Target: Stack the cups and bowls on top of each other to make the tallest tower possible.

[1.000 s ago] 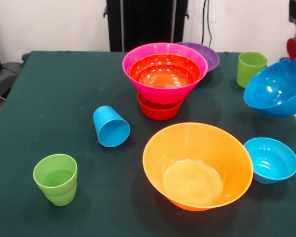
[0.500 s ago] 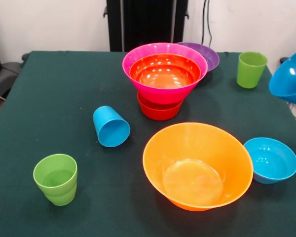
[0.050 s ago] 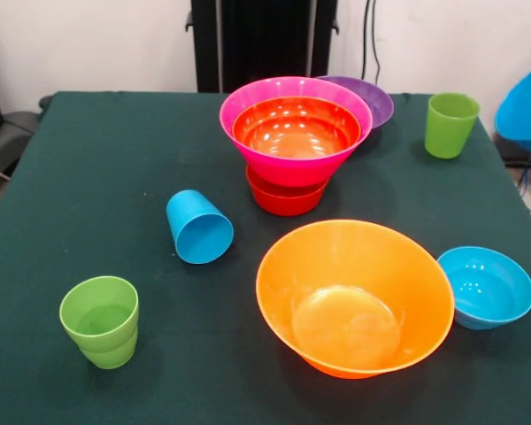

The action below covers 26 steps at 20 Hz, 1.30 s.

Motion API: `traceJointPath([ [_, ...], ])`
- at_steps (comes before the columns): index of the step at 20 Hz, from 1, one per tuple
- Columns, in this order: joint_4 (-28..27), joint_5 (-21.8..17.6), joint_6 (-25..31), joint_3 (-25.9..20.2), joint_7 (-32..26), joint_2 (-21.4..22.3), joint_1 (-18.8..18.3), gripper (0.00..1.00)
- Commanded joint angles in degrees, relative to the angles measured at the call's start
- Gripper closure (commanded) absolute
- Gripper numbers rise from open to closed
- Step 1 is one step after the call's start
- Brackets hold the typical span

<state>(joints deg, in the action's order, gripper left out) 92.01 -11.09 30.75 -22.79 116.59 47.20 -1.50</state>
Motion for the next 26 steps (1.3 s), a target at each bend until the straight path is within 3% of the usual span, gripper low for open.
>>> traceJointPath([
  [1,-7.38,-0.01,14.76,-3.11,-6.52,2.32,-1.48,1.00],
  [8,-12.03,-0.15,25.38,-5.73,-11.64,3.13,-4.81,1.00],
  [18,-6.95,-1.39,25.97,-10.71,-17.34,6.13,-12.06,1.00],
  [26,-5.40,-2.55,27.15,-15.31,-21.25,5.99,-17.39,1.00],
])
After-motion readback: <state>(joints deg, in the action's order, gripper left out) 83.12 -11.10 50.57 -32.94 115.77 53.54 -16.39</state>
